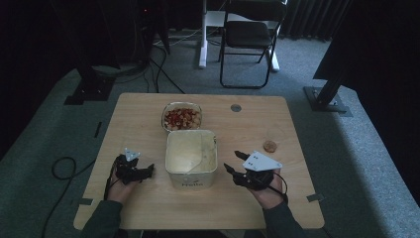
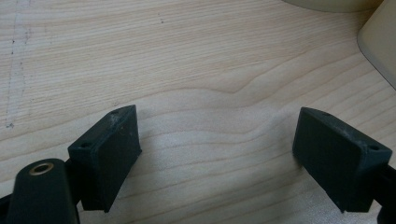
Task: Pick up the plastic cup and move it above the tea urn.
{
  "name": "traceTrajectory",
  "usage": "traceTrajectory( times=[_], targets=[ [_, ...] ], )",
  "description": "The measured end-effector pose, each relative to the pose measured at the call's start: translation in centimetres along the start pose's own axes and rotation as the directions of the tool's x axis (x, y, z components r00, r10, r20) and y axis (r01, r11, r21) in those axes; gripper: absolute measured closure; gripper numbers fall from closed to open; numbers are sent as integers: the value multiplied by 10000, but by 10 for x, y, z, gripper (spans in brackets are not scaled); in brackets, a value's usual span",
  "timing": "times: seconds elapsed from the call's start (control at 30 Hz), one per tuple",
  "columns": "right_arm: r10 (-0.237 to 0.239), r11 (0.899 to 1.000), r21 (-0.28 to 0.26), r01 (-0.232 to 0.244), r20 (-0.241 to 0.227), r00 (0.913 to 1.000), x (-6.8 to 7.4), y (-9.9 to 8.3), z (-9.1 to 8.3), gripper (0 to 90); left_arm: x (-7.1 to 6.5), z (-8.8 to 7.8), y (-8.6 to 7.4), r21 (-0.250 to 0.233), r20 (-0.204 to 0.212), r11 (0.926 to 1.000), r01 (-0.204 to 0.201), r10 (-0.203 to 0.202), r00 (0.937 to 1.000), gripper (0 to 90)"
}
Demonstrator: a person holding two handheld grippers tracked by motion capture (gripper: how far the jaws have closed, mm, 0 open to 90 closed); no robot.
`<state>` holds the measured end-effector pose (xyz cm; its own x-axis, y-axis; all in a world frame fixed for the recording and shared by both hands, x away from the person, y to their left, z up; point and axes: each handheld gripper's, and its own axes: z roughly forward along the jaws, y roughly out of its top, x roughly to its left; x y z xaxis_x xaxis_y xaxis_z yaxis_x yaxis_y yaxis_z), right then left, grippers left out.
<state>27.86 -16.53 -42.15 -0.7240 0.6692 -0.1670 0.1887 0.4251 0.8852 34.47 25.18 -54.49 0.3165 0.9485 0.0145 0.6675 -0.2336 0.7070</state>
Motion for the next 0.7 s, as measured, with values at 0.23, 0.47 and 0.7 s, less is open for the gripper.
traceTrajectory(
  times=[0.23,0.47,0.7],
  targets=[
    [749,9941,740,-794,617,9953,-19,-39,10,461,0,0,0,5,-1,10000,-16,16,10000,152],
    [1704,9786,968,-1814,1117,9790,-41,-66,12,452,0,0,0,14,7,10000,-16,16,10000,151],
    [2143,9631,1282,-2368,1677,9623,-55,-90,15,436,0,0,0,2,0,10000,-11,11,10000,151]
  ],
)
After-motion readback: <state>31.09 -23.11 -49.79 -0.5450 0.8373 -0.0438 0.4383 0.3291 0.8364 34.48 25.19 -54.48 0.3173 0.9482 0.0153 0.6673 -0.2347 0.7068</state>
